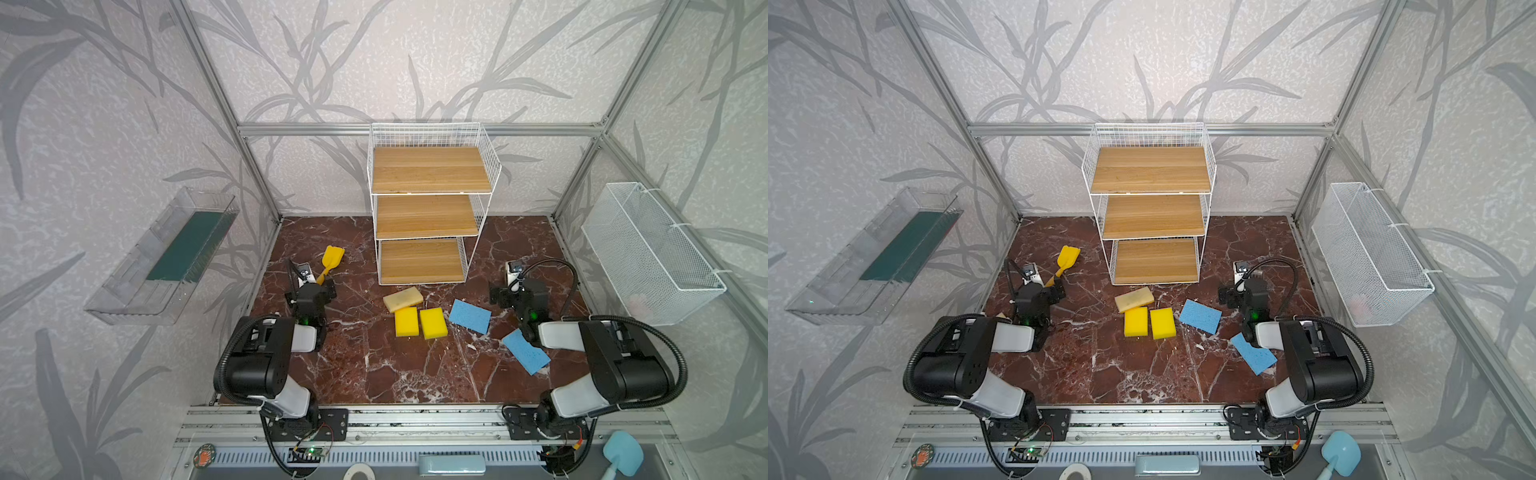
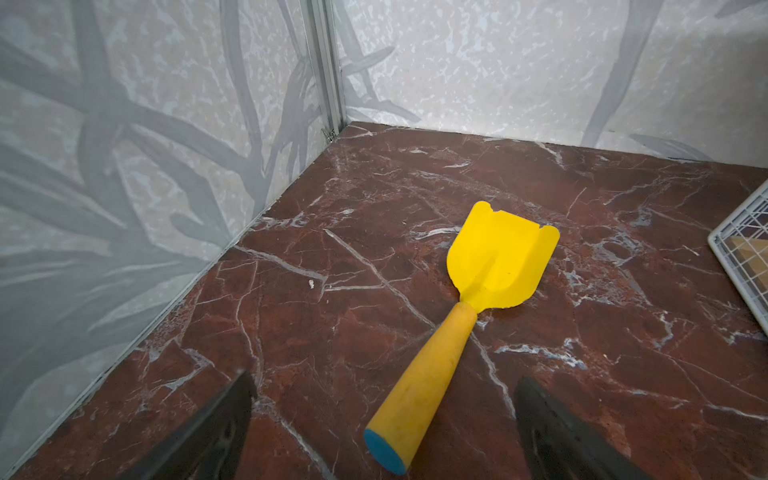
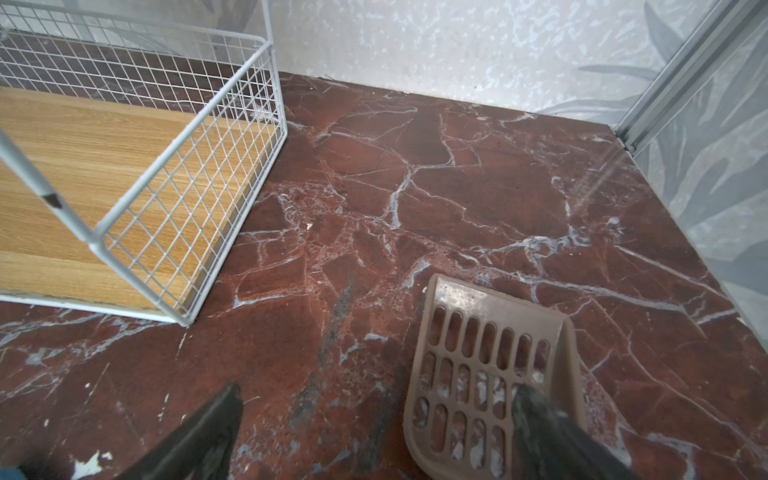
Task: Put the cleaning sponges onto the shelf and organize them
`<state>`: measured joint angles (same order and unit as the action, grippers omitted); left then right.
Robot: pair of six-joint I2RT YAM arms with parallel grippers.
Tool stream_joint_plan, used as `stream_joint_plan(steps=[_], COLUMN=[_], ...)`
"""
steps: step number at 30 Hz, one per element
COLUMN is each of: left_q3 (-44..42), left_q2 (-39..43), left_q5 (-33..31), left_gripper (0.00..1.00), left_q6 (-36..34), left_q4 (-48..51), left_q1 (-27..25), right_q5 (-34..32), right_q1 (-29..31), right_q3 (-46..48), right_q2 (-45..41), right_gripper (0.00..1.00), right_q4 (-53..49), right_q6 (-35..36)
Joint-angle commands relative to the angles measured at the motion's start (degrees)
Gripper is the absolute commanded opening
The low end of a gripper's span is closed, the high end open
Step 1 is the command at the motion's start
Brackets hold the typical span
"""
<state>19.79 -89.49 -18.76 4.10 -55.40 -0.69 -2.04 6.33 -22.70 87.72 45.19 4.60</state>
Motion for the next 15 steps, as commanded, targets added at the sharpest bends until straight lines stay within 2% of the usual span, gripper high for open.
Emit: stream_joint_plan(steps=[1, 11, 15], left_q3=[0.7, 1.1, 0.9], left_q2=[-0.7, -0.2, -0.6], left_q5=[-1.2, -1.0, -1.0], left_gripper=[0.99, 0.99, 0.99], left_q6=[0.2, 0.4, 0.1], left_q4=[-1.6, 0.0, -1.2], left_q1=[0.2, 0.2, 0.2], right_q5=[0.0, 0.2, 2.8], right_q1=[0.3, 0.1, -1.3], right_q3=[-1.2, -1.2, -1.2], right_q2=[0.4, 0.5, 0.4], right_gripper=[0.99, 0.99, 0.99], right_q4=[1.9, 1.9, 1.8], right_q6=[0.5, 0.2, -0.7])
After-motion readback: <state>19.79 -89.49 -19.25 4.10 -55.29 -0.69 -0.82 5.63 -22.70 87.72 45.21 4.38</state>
